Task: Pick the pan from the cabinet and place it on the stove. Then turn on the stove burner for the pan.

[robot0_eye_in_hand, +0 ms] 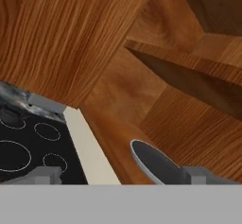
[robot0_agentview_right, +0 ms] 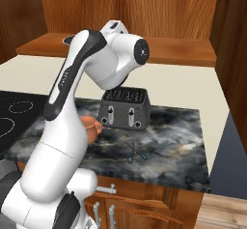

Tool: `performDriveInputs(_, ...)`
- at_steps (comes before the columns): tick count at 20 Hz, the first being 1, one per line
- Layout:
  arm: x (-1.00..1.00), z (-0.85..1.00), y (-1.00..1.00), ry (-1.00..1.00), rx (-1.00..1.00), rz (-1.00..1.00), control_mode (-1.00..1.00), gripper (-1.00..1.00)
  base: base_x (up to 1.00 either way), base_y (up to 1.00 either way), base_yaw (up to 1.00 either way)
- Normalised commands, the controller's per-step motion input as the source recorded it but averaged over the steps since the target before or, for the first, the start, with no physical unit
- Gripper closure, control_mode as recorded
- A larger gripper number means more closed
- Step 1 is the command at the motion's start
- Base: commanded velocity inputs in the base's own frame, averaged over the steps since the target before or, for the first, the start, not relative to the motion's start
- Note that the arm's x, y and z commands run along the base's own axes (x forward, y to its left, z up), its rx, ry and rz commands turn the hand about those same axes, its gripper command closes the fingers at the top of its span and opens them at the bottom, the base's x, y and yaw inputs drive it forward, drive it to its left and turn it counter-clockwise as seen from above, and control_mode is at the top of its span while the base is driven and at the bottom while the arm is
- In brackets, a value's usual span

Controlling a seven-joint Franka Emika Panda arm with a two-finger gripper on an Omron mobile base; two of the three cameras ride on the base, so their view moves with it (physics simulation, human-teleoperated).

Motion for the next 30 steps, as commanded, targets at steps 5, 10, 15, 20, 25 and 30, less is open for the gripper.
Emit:
performDriveInputs(5,0.65,-0.14,-0.06,0.00,-0.06,0.00,-1.00,-1.00,0.00,0.00,0.00)
performDriveInputs(10,0.65,-0.04,-0.18,0.00,-0.02,0.00,-1.00,-1.00,0.00,0.00,0.00)
performDriveInputs(15,0.63,-0.04,-0.26,0.00,0.00,0.00,-1.00,-1.00,0.00,0.00,0.00)
performDriveInputs(20,0.53,-0.12,-0.23,0.00,0.00,0.00,-1.00,-1.00,0.00,0.00,0.00)
performDriveInputs(25,0.47,-0.14,-0.17,0.00,-0.03,0.01,-1.00,-1.00,0.00,0.00,0.00)
performDriveInputs(30,0.42,-0.17,-0.07,0.00,-0.03,0.03,-1.00,-1.00,0.00,0.00,0.00)
